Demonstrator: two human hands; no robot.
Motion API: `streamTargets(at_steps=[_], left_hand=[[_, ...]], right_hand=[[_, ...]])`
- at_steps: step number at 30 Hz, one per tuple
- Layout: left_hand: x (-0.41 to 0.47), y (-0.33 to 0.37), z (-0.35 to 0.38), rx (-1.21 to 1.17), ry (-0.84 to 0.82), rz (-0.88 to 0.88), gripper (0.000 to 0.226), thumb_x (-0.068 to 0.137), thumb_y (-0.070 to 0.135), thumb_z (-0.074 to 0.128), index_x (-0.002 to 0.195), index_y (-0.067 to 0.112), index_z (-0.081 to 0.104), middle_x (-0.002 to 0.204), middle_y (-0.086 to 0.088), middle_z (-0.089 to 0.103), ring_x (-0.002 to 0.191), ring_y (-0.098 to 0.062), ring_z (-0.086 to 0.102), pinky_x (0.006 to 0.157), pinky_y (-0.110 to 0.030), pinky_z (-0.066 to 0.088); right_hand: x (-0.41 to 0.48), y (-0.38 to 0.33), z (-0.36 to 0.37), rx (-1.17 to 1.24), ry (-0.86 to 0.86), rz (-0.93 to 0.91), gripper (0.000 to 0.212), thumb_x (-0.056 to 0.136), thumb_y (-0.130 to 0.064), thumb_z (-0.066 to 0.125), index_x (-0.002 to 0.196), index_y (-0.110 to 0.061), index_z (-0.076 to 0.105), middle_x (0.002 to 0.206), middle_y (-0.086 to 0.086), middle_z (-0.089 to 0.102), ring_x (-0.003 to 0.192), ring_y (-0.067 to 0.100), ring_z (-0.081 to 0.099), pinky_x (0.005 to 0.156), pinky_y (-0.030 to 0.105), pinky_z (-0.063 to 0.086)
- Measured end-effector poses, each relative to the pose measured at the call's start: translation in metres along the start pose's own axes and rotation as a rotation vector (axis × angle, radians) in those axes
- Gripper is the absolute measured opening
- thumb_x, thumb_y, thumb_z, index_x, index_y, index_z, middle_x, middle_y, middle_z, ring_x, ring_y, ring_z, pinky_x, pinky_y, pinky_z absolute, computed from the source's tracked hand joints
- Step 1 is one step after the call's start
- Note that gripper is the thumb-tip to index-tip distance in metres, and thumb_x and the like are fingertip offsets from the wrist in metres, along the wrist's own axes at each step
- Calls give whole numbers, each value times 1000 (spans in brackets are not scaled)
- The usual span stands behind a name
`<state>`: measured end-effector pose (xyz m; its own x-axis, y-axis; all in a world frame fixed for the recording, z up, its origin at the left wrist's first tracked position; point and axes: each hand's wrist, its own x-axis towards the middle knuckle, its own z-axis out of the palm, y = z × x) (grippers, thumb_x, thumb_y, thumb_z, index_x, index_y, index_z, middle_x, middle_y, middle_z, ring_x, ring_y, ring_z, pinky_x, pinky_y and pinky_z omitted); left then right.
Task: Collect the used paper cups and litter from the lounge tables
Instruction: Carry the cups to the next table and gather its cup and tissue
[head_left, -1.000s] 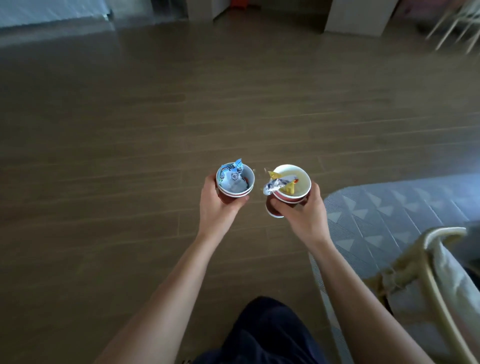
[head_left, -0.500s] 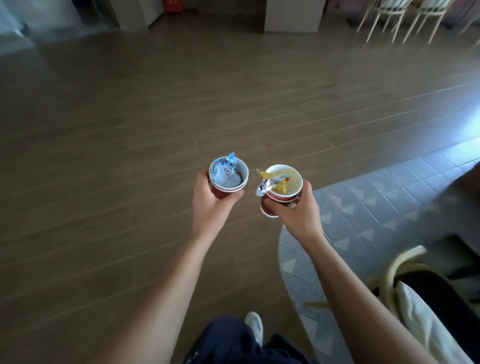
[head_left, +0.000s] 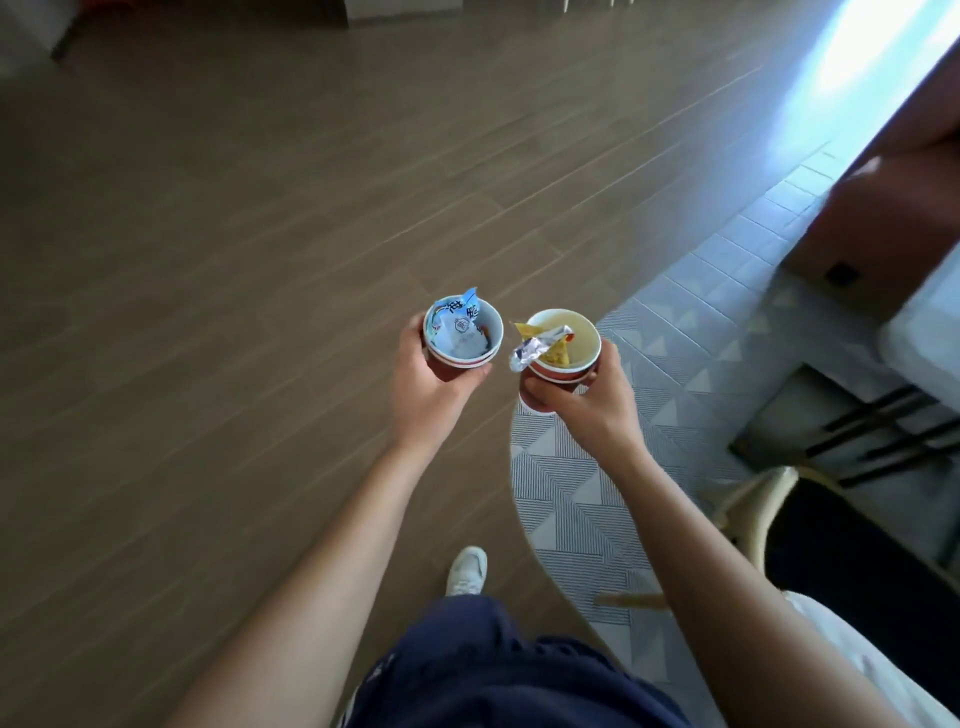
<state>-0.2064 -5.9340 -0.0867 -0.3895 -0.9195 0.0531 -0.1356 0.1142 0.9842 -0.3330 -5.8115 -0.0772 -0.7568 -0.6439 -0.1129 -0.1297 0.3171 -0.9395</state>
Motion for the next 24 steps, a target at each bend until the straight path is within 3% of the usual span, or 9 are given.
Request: streamTargets(at_steps=[5, 11, 14, 24], left_hand=[[69, -1, 41, -20, -209, 35, 64, 59, 20, 83, 108, 45, 51, 114, 10, 63, 108, -15, 63, 93, -53, 51], [118, -9, 107, 31, -372, 79, 67, 54, 30, 84, 110, 44, 49, 116, 7, 62, 107, -17, 63, 94, -49, 50], [134, -8, 150, 55, -474, 91, 68, 56, 25, 84, 113, 35, 49, 114, 6, 63, 105, -15, 63, 94, -44, 51], [183, 14, 306, 77, -662, 142, 79, 51, 46, 81, 121, 27, 49, 114, 0, 64, 102, -18, 65, 89, -44, 54]], right_hand=[[56, 1, -5, 26, 140, 44, 52, 69, -22, 82, 108, -31, 49, 88, -23, 62, 74, -20, 55, 64, 1, 39], [100, 16, -32, 28, 292, 107, 57, 69, -23, 82, 115, -27, 48, 89, -24, 60, 80, -15, 57, 70, 5, 41], [124, 28, -57, 38, 376, 154, 59, 67, -25, 83, 114, -28, 47, 94, -23, 60, 89, -5, 59, 80, 17, 45], [214, 51, -159, 36, 528, 180, 59, 66, -22, 84, 112, -28, 47, 97, -17, 62, 93, 2, 62, 82, 21, 47]])
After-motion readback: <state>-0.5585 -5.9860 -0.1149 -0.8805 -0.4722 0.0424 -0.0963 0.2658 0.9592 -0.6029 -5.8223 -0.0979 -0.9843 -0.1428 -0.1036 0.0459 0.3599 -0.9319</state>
